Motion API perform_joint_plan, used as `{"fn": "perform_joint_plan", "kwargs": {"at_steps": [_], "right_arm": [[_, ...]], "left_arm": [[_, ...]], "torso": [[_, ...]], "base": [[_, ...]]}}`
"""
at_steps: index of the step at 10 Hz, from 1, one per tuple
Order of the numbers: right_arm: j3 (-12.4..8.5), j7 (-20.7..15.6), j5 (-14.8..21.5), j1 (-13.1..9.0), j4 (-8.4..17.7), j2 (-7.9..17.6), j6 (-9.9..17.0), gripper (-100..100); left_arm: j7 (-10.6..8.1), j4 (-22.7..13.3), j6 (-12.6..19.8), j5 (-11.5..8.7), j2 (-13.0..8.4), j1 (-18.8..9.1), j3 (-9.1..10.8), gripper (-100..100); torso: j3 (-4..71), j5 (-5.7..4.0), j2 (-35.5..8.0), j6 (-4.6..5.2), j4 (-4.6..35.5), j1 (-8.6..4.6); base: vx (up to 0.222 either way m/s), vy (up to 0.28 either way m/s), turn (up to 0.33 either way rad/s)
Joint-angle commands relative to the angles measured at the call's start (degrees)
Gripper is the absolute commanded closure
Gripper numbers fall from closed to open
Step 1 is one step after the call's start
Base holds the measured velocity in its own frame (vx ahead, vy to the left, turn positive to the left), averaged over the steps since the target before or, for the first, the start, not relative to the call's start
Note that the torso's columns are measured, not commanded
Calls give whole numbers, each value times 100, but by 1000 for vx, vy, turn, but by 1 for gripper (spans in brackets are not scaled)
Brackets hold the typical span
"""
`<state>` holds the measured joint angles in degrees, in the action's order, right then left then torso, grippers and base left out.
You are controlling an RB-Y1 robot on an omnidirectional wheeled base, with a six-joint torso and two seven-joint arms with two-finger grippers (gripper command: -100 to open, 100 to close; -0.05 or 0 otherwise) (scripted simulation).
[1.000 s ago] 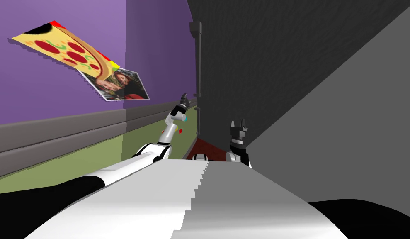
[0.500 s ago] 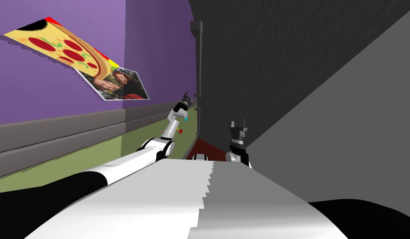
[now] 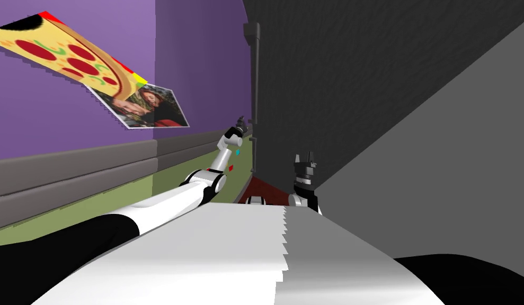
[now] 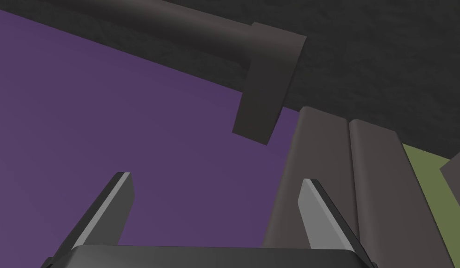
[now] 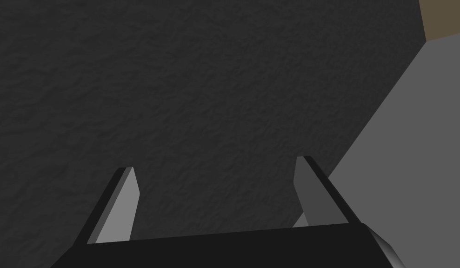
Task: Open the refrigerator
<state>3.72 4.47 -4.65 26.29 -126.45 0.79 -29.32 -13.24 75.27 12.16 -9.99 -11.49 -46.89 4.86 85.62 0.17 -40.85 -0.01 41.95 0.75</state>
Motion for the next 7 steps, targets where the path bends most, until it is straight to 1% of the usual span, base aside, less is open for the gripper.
{"fn": "perform_joint_plan", "kwargs": {"at_steps": [1,2,3,4,6,7], "right_arm": [[0,0,0,0,0,0,0,0],[0,0,0,0,0,0,0,0],[0,0,0,0,0,0,0,0],[0,0,0,0,0,0,0,0],[0,0,0,0,0,0,0,0],[0,0,0,0,0,0,0,0]], "left_arm": [[40,-262,174,31,-16,-323,52,-100],[80,-482,309,68,25,-549,72,-100],[123,-652,436,109,66,-710,93,-100],[123,-692,436,109,66,-761,93,-100],[214,-1063,671,197,144,-1125,134,-100],[214,-1081,671,197,144,-1150,134,-100]], "torso": [[-7,2,-8,0,-2,0],[-15,6,-19,-4,-4,0],[-23,7,-29,-8,-3,-3],[-31,4,-41,-11,-2,-16],[-31,-1,-44,-9,7,-24],[-39,-3,-54,-7,8,-29]], "base": [[29,14,-7],[19,13,-3],[27,15,-3],[14,12,5],[23,10,8],[30,17,-3]]}}
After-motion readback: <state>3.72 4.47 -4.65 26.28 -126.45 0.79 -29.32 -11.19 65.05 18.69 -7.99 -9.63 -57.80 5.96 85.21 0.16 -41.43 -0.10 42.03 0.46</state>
